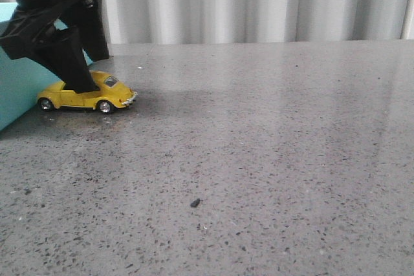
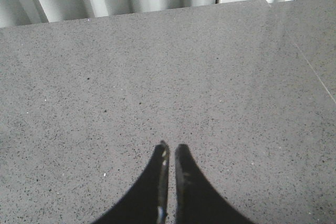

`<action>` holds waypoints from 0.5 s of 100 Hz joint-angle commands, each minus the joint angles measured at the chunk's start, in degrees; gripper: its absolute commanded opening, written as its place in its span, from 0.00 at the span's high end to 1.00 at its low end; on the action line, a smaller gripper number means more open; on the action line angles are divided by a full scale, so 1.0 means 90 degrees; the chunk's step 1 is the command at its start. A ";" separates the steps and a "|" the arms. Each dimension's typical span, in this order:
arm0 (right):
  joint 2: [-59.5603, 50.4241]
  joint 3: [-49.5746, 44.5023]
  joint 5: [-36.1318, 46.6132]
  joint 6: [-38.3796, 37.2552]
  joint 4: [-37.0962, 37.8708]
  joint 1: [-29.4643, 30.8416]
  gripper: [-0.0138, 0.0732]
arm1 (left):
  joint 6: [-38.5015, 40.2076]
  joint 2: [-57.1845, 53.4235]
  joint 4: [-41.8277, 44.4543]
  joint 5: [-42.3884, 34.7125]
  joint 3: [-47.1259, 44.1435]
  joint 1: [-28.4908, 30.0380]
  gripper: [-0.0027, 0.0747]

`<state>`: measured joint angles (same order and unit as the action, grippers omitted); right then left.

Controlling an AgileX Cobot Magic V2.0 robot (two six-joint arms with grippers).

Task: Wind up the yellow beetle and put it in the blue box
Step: 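Lower the left gripper over the yellow car and grasp it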

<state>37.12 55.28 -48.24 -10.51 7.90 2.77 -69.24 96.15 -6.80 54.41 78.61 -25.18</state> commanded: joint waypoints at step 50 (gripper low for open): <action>-0.0005 0.0148 0.0463 0.0061 0.0078 0.0009 0.89 | 0.0010 0.0058 -0.0051 -0.0143 0.0191 -0.0019 0.50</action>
<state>37.12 55.28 -48.24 -10.51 7.90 2.77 -69.24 98.91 -6.54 54.27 78.61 -25.18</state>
